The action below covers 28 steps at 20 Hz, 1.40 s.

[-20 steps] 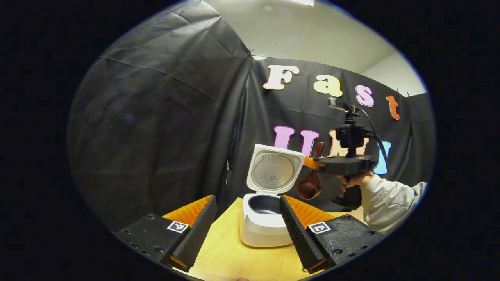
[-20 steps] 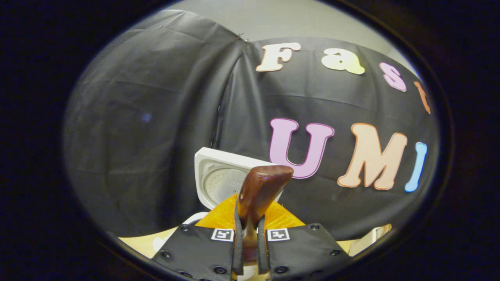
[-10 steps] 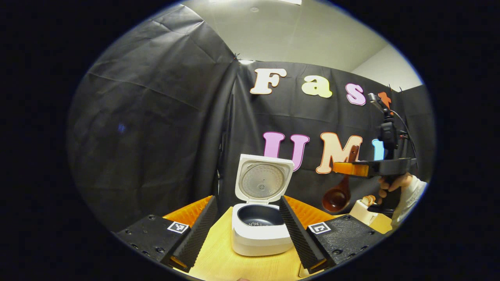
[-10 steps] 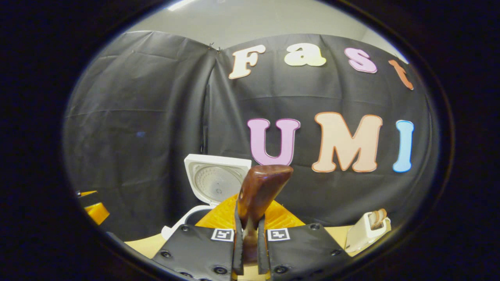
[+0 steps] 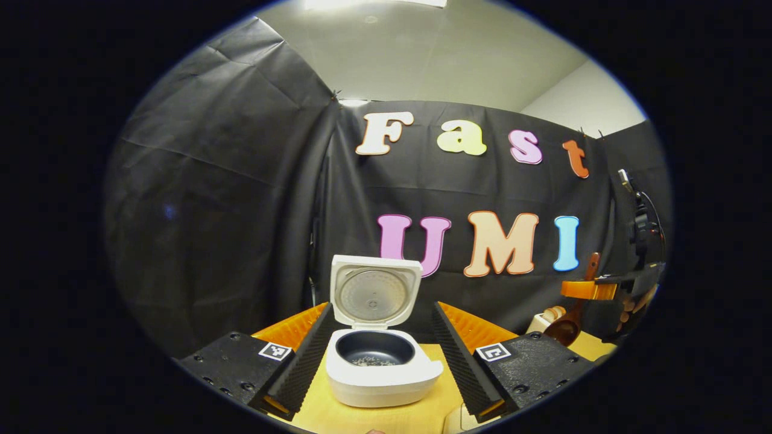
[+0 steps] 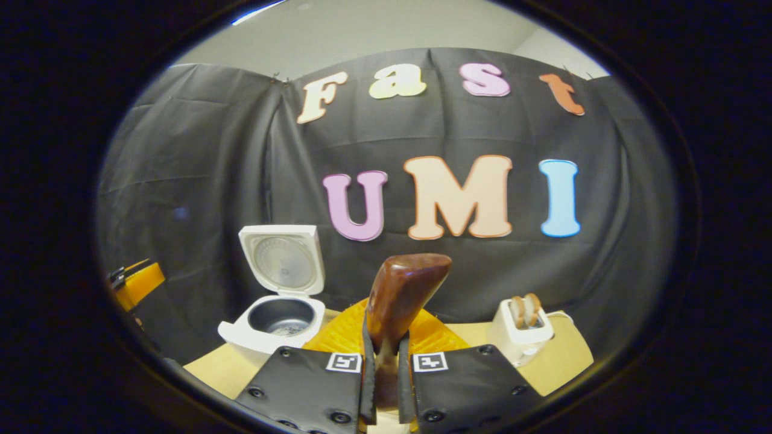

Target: Close the left gripper, press the button to open the rice cooker; take a wooden spoon from the chopstick holder with the right hand, scoop a spoonful of rice and pour it into the rice cooker, then put the wooden spoon back into the chopstick holder.

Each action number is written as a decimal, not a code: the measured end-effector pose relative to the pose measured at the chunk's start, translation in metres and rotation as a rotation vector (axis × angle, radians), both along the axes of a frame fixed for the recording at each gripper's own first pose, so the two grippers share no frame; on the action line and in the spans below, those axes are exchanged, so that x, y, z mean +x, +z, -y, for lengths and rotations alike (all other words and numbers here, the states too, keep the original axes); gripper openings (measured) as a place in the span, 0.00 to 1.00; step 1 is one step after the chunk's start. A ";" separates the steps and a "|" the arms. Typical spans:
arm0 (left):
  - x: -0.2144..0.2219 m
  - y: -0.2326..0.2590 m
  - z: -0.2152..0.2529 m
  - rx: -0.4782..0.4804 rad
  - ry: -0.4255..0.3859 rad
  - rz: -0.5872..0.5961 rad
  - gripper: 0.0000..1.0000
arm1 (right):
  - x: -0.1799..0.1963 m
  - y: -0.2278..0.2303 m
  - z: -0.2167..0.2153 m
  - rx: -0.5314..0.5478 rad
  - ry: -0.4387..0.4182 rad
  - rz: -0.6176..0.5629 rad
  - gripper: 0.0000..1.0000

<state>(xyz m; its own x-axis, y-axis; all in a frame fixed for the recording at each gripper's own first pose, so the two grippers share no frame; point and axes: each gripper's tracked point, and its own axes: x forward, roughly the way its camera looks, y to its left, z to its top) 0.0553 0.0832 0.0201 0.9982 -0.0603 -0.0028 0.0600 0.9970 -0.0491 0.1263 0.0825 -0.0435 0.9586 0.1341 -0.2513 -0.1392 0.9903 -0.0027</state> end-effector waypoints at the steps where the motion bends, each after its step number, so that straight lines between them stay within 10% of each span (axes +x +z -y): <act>1: 0.001 -0.001 0.008 0.000 -0.011 0.000 0.92 | -0.001 -0.001 0.020 -0.001 -0.033 -0.003 0.15; 14: 0.007 -0.004 0.093 -0.008 -0.129 -0.010 0.94 | -0.100 -0.044 0.223 0.012 -0.377 -0.078 0.17; 28: 0.006 -0.013 0.126 0.015 -0.152 -0.038 0.92 | -0.144 -0.185 0.236 0.143 -0.438 -0.300 0.16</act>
